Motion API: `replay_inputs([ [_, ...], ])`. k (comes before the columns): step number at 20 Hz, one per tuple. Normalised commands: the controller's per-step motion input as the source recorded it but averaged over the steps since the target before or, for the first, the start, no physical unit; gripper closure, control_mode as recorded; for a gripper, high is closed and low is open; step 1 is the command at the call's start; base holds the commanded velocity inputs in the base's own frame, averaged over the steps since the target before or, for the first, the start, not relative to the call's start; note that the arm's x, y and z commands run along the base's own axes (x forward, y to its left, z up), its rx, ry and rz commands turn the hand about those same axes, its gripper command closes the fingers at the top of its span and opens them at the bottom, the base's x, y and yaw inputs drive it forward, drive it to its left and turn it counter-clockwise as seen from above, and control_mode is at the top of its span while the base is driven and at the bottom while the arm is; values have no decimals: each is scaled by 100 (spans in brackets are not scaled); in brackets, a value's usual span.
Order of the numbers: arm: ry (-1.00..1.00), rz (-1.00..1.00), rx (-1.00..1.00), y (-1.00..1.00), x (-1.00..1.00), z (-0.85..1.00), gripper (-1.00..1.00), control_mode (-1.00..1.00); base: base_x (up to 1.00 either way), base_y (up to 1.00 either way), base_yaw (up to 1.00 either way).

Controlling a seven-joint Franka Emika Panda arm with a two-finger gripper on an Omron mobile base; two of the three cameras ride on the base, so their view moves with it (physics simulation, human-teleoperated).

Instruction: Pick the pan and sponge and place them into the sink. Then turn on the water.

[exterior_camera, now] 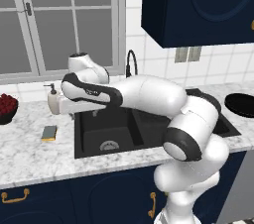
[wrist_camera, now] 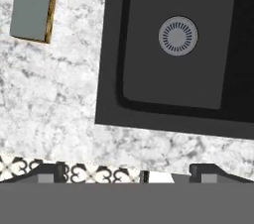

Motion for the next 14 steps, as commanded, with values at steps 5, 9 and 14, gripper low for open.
replay_inputs([
  [5,3,-2,-2,91,26,-61,-100,-100,0,0,0],
  [9,0,0,0,0,0,0,-100,-100,0,0,0],
  [14,0,0,0,19,14,-22,-100,-100,0,0,0],
])
